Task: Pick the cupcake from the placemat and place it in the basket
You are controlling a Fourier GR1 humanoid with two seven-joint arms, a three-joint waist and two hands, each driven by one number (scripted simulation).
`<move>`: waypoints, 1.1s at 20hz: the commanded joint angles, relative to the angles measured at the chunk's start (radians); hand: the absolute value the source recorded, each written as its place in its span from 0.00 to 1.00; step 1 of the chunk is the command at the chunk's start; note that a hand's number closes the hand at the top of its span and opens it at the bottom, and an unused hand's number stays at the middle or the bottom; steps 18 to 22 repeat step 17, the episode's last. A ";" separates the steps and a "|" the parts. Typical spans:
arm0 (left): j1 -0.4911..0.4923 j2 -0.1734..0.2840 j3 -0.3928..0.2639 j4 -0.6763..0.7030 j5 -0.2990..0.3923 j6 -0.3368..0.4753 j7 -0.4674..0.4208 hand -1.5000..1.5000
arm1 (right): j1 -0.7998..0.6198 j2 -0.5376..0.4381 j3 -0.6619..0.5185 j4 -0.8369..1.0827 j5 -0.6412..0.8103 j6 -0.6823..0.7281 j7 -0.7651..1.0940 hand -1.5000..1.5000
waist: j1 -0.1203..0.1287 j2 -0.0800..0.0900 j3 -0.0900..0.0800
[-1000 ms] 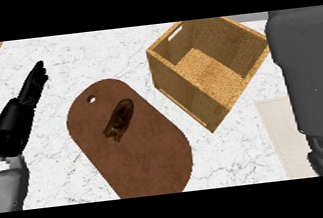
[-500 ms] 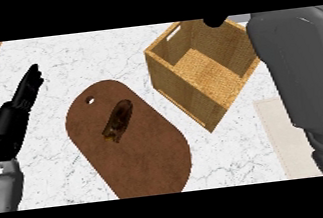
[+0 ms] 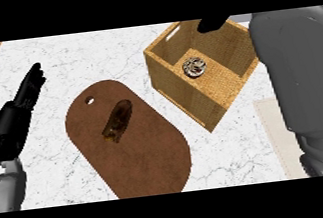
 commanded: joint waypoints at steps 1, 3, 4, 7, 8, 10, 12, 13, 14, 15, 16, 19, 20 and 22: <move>0.030 -0.025 -0.027 -0.040 -0.016 0.010 0.001 0.50 | -0.046 0.023 -0.057 0.034 0.035 -0.139 0.064 0.00 | 0.015 0.004 0.000; 0.005 -0.022 -0.023 -0.010 -0.030 0.025 0.002 0.50 | -0.040 0.026 -0.118 -0.068 0.038 -0.210 0.075 0.00 | 0.000 0.001 0.000; 0.010 -0.012 -0.017 -0.038 -0.012 0.005 0.025 0.50 | -0.037 0.050 -0.117 -0.059 0.073 -0.276 0.074 0.00 | 0.012 0.002 0.000; 0.015 -0.004 0.003 -0.003 -0.008 0.007 -0.013 0.50 | 0.007 -0.001 -0.185 -0.127 0.130 -0.379 0.048 0.00 | -0.005 0.004 0.000; -0.029 -0.012 -0.010 -0.020 -0.010 0.012 0.052 0.50 | -0.012 -0.004 -0.208 -0.140 0.137 -0.396 0.065 0.00 | -0.009 0.002 0.001; 0.036 -0.017 -0.012 -0.022 -0.025 0.021 -0.010 0.50 | 0.044 -0.033 -0.253 -0.197 0.145 -0.422 0.052 0.00 | -0.009 0.000 0.001; -0.010 0.018 0.033 0.029 0.009 -0.006 -0.006 0.50 | 0.060 -0.045 -0.275 -0.270 0.165 -0.418 0.084 0.00 | -0.024 -0.002 0.000; -0.004 0.015 0.034 0.017 0.022 -0.014 0.001 0.50 | 0.104 -0.063 -0.300 -0.263 0.165 -0.436 0.047 0.00 | -0.015 0.001 0.001; 0.041 -0.006 0.005 -0.007 -0.021 0.017 -0.026 0.50 | 0.094 -0.114 -0.358 -0.284 0.140 -0.417 0.040 0.00 | -0.016 -0.001 0.001; 0.036 0.009 0.008 -0.028 -0.013 0.000 0.003 0.50 | 0.146 -0.090 -0.342 -0.381 0.151 -0.401 0.067 0.00 | -0.022 -0.007 0.001; 0.034 -0.001 0.014 0.003 -0.012 0.010 -0.037 0.50 | 0.189 -0.091 -0.359 -0.406 0.148 -0.416 0.045 0.00 | -0.022 -0.003 0.001; 0.028 -0.007 0.017 0.020 -0.022 0.026 -0.020 0.50 | 0.216 -0.113 -0.381 -0.484 0.114 -0.360 0.049 0.00 | -0.032 -0.005 0.001; 0.028 -0.007 0.017 0.020 -0.022 0.026 -0.020 0.50 | 0.216 -0.113 -0.381 -0.484 0.114 -0.360 0.049 0.00 | -0.032 -0.005 0.001; 0.028 -0.007 0.017 0.020 -0.022 0.026 -0.020 0.50 | 0.216 -0.113 -0.381 -0.484 0.114 -0.360 0.049 0.00 | -0.032 -0.005 0.001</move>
